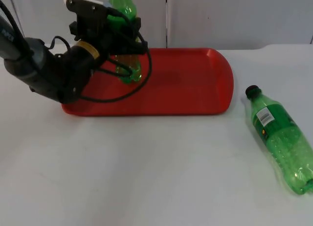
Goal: Place the bottle upright on the tray.
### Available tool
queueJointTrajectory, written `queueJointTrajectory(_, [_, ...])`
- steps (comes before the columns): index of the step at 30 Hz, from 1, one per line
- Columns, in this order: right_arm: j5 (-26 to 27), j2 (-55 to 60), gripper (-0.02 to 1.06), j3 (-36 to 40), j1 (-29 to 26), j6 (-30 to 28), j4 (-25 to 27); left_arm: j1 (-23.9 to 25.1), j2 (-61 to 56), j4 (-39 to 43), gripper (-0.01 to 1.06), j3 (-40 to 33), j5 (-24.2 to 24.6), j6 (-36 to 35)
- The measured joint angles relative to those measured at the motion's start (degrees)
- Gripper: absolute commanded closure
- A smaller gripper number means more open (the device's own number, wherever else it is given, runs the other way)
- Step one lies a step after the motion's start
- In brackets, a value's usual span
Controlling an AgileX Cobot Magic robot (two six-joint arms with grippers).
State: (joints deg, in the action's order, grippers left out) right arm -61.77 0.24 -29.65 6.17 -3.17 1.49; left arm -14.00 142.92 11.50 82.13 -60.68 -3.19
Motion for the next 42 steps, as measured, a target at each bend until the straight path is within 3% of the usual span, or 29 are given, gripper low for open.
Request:
queueJointTrajectory(27, [0.0, 0.0, -0.01, 0.0, 0.0, 0.0, 0.0, 0.0, 0.82, 3.73, 1.04, 0.26, -1.31, 0.0])
queueJointTrajectory(30, [0.0, 0.0, -0.01, 0.0, 0.0, 0.0, 0.0, 0.0, 0.82, 3.73, 0.9, 0.26, -1.41, 0.0])
queueJointTrajectory(32, [0.0, 0.0, -0.01, 0.0, 0.0, 0.0, 0.0, 0.0, 0.82, 3.73, 0.73, 0.26, -1.41, 0.0])
queueJointTrajectory(33, [0.0, 0.0, -0.01, 0.0, 0.0, 0.0, 0.0, 0.0, 0.82, 3.73, 0.73, 0.26, -1.41, 0.0])
queueJointTrajectory(36, [0.0, 0.0, -0.01, 0.0, 0.0, 0.0, 0.0, 0.0, 0.82, 3.73, 0.43, 0.26, -1.41, 0.0])
queueJointTrajectory(37, [0.0, 0.0, -0.01, 0.0, 0.0, 0.0, 0.0, 0.0, 0.82, 3.73, 0.43, 0.26, -1.52, 0.0])
queueJointTrajectory(38, [0.0, 0.0, -0.01, 0.0, 0.0, 0.0, 0.0, 0.0, 0.82, 3.73, 0.33, 0.26, -1.52, -0.08])
queueJointTrajectory(40, [0.0, 0.0, -0.01, 0.0, 0.0, 0.0, 0.0, 0.0, 0.82, 3.87, 0.26, 0.26, -1.82, -0.08])
queueJointTrajectory(42, [0.0, 0.0, -0.01, 0.0, 0.0, 0.0, 0.0, 0.0, 0.82, 3.87, 0.24, 0.26, -1.93, -0.08])
